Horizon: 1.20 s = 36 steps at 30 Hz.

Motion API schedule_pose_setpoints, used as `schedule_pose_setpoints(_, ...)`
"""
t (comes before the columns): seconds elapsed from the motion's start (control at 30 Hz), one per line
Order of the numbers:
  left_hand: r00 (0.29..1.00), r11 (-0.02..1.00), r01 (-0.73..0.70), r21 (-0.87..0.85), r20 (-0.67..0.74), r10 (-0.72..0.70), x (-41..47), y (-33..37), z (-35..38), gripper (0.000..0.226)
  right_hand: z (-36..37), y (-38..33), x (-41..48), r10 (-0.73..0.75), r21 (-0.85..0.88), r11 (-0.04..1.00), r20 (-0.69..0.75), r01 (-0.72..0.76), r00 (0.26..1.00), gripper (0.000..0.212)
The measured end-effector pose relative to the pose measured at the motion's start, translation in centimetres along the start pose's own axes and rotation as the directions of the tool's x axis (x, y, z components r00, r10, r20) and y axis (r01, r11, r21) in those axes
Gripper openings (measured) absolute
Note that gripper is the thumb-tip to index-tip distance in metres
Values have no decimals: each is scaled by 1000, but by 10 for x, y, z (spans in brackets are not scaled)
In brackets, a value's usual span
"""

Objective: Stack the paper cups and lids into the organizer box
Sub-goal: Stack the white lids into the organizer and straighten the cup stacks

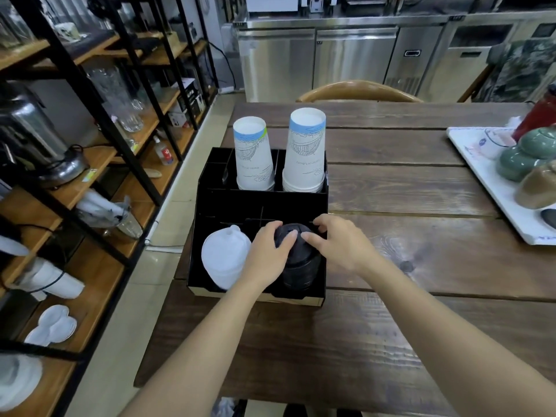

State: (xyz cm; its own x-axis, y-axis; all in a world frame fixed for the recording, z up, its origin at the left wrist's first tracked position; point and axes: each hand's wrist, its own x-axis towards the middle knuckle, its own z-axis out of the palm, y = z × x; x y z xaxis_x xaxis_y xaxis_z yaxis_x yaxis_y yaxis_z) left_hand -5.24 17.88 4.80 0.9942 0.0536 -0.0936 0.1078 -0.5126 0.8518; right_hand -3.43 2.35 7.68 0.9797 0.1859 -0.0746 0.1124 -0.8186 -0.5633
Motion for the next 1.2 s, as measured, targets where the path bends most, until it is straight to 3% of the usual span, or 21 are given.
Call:
schedule_pose_setpoints(0.1, 996, 999, -49, 3, -75, 49, -4, 7, -17, 47, -4, -7, 5, 18, 59, 998, -107, -12, 994, 55)
schedule_pose_setpoints(0.23, 955, 987, -158, 39, -249, 163, -9, 11, -47, 28, -6, -25, 11, -85, 82, 992, -160, 99, 983, 39)
schedule_pose_setpoints(0.3, 928, 992, -113, 64, -351, 128, -9, 3, -62, 25, -4, -38, 14, -171, 36, 983, -139, 178, 975, 35)
schedule_pose_setpoints(0.37, 917, 999, 19, 50, -399, 3, -10, -10, -75, 31, 4, -51, 17, -269, -52, 963, -77, 265, 960, 35)
schedule_pose_setpoints(0.47, 917, 982, 191, 11, -358, -175, -15, -30, -80, 44, 24, -67, 24, -381, -260, 886, 62, 384, 922, 39)
schedule_pose_setpoints(0.63, 915, 961, 277, -7, -305, -266, -20, -46, -68, 50, 50, -81, 29, -447, -413, 772, 186, 482, 875, 46)
schedule_pose_setpoints(0.93, 975, 988, 137, 76, -185, -121, -20, -56, -67, 45, 61, -77, 32, -401, -483, 718, 299, 500, 866, 42)
schedule_pose_setpoints(1.1, 986, 975, 155, 159, -85, -143, -14, -53, -75, 44, 60, -82, 35, -400, -528, 675, 324, 515, 857, 46)
schedule_pose_setpoints(1.2, 983, 970, 167, 175, -101, -151, -14, -54, -74, 45, 59, -82, 34, -397, -552, 645, 348, 528, 849, 48)
